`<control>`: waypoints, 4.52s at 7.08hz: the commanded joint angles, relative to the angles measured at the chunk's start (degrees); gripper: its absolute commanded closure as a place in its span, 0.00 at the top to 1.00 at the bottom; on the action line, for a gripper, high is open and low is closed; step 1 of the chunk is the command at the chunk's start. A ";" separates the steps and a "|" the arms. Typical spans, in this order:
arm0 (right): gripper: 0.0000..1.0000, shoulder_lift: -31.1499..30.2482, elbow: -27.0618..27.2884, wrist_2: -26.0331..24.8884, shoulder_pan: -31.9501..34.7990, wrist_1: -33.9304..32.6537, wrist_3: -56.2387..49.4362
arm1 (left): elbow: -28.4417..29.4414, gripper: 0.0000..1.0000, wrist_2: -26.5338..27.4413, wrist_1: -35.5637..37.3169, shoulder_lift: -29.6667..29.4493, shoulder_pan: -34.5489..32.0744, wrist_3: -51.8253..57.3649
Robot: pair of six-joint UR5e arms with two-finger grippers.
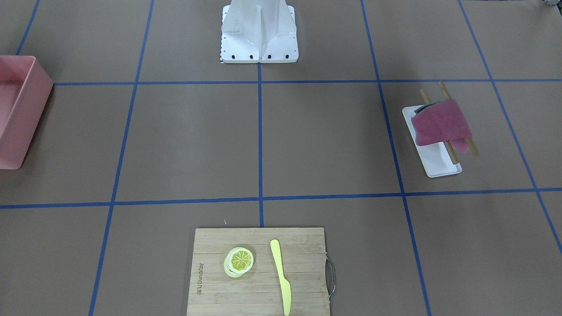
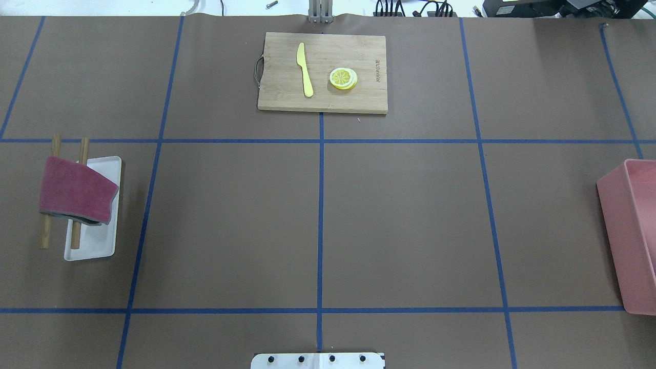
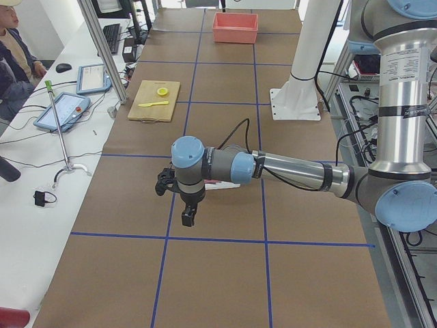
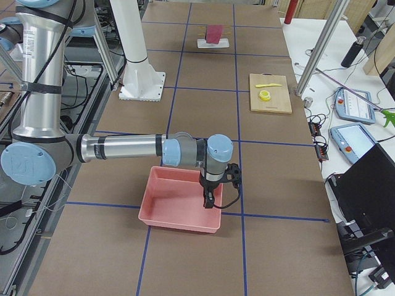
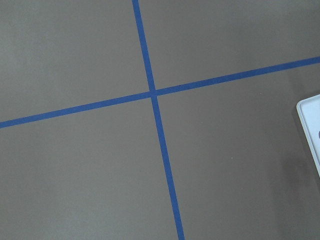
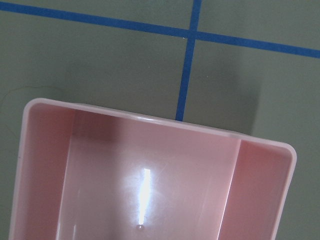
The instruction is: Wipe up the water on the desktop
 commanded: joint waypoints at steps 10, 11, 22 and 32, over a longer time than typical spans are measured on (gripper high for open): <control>1.00 1.25 1.05 0.78 -0.17 0.08 0.63 | -1.83 0.98 -0.21 -0.79 0.03 0.10 0.03; 1.00 1.16 1.31 0.87 -0.17 0.09 0.63 | -2.79 0.98 -1.34 -4.01 1.33 0.10 0.47; 1.00 0.11 1.31 5.35 -0.52 7.47 0.54 | -4.64 0.97 -3.63 -18.29 -1.28 15.03 -32.29; 1.00 -0.33 1.31 5.35 -1.22 7.56 0.36 | -5.17 0.61 -0.29 -18.46 -2.61 25.41 -51.91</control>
